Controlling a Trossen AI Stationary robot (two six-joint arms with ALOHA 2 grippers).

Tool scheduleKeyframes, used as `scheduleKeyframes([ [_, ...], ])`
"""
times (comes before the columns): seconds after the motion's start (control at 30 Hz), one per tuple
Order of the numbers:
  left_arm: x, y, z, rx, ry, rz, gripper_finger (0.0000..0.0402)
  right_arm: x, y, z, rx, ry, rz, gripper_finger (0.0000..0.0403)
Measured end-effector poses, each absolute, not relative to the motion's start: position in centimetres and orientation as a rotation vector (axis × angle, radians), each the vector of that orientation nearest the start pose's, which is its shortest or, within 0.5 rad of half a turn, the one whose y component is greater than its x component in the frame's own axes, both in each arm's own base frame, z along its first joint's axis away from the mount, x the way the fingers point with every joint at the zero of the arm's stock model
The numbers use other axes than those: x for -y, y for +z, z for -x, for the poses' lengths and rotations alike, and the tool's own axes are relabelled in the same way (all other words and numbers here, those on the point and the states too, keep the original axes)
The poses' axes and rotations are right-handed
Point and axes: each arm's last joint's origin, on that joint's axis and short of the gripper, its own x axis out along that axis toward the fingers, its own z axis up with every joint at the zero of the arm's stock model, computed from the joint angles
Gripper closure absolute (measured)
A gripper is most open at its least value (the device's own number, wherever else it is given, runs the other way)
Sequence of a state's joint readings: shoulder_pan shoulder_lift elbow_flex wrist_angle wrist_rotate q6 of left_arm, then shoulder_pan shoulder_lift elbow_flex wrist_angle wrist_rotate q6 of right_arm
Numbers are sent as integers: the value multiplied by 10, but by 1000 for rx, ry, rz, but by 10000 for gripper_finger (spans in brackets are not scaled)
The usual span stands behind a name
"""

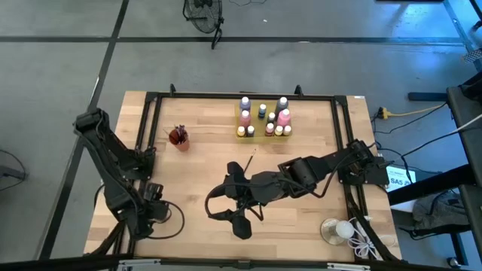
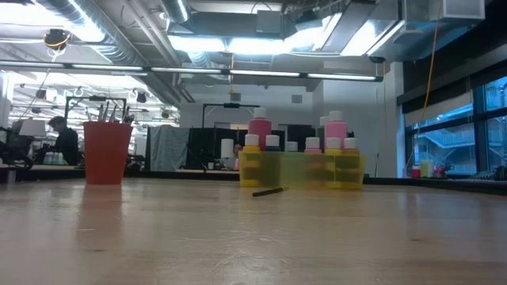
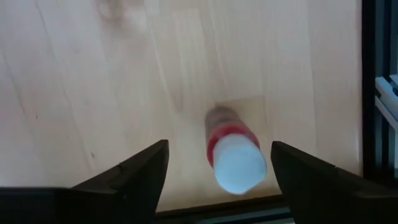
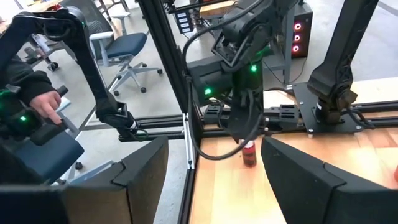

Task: Pick & Place Paint Supplies
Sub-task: Put the small red paint bottle into the yellow bin

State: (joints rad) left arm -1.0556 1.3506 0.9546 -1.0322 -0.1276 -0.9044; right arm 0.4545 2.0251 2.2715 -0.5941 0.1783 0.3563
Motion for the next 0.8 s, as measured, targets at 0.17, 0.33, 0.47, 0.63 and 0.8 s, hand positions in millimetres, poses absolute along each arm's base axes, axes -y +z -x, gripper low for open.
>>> scheduleKeyframes([
  [0.17,198,220,-118,-1424,-160,-84,128,-196,426,-404,-377,219,-242,142],
  [0.33,200,216,-119,-1435,-153,-96,128,-198,426,-403,-377,223,-242,142],
  [0.47,200,216,-120,-1415,-147,-102,128,-198,426,-403,-377,223,-242,142],
  [0.63,199,216,-121,-1384,-138,-129,129,-198,426,-403,-377,223,-242,142],
  [0.8,200,216,-120,-1389,-144,-128,129,-198,426,-403,-378,226,-242,142],
])
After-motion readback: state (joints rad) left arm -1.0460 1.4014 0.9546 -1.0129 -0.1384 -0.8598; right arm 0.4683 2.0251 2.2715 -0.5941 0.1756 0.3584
